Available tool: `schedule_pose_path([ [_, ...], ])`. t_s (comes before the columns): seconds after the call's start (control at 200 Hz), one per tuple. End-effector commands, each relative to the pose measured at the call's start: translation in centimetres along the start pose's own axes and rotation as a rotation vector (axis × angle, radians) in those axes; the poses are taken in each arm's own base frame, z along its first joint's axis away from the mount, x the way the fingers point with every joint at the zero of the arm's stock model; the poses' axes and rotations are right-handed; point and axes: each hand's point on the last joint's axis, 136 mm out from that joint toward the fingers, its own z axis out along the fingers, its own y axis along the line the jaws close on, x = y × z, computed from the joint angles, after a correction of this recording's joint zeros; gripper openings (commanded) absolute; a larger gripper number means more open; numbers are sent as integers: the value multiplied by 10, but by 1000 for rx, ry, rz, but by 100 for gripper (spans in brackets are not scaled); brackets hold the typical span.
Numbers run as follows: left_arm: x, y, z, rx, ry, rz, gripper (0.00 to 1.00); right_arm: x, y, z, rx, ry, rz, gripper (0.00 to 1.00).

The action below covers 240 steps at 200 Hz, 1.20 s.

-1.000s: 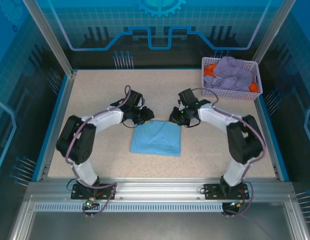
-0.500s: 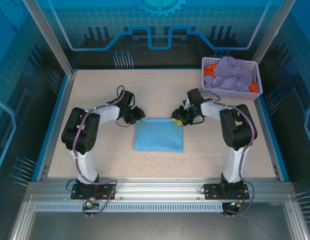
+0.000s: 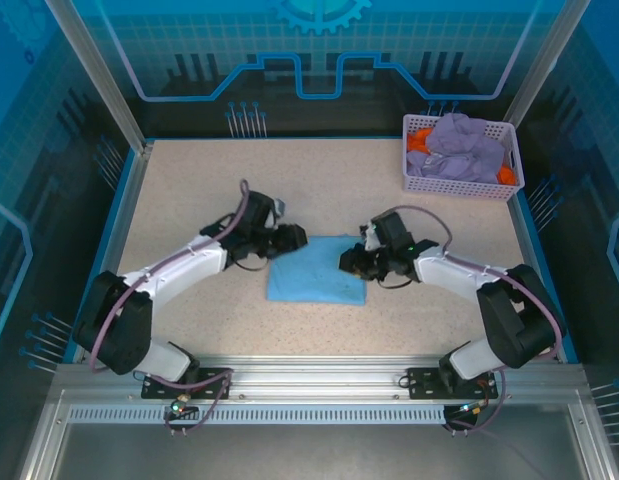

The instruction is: Fold and stack the t-shirts

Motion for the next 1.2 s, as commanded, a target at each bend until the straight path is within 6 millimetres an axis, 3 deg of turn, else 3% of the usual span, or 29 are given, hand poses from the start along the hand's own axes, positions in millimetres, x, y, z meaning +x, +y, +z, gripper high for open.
schedule_pose_path([
  [0.0, 54, 13, 31, -6, 178, -36, 44, 23, 0, 16, -2, 52, 6, 20],
  [0.075, 73, 28, 46, -41, 219, -58, 43, 34, -10, 23, 38, 78, 21, 19],
  [0.17, 87, 67, 51, -159, 221, -96, 43, 47, -34, 29, 99, 108, 62, 19],
  [0.32, 99, 125, 33, -400, 178, -113, 48, 66, -78, 30, 197, 158, 124, 20],
  [0.405, 101, 141, 18, -444, 130, -139, 54, 69, -91, 26, 206, 158, 140, 21],
  [0.495, 98, 133, 9, -388, 102, -141, 61, 67, -77, 20, 147, 142, 108, 23],
  [0.615, 88, 98, -1, -265, 84, -109, 60, 60, -39, 4, 95, 63, -8, 30],
  [0.655, 84, 82, -4, -205, 83, -93, 54, 58, -30, -1, 83, 38, -31, 31],
  [0.74, 82, 48, -5, -87, 99, -41, 22, 57, -21, -5, 48, 2, -27, 29],
  [0.785, 85, 32, -3, -43, 113, -7, 10, 59, -18, -3, 28, 1, -19, 27],
  [0.895, 100, 6, 14, 51, 200, 14, 0, 65, -19, 8, 35, 43, -1, 18],
  [1.055, 123, 14, 45, 41, 288, -8, 0, 74, -40, 29, 123, 136, 41, 9],
  [1.135, 127, 40, 52, -67, 297, -21, 0, 79, -58, 35, 178, 182, 85, 7],
  [1.196, 128, 68, 47, -207, 280, -12, 0, 82, -71, 36, 201, 200, 114, 6],
])
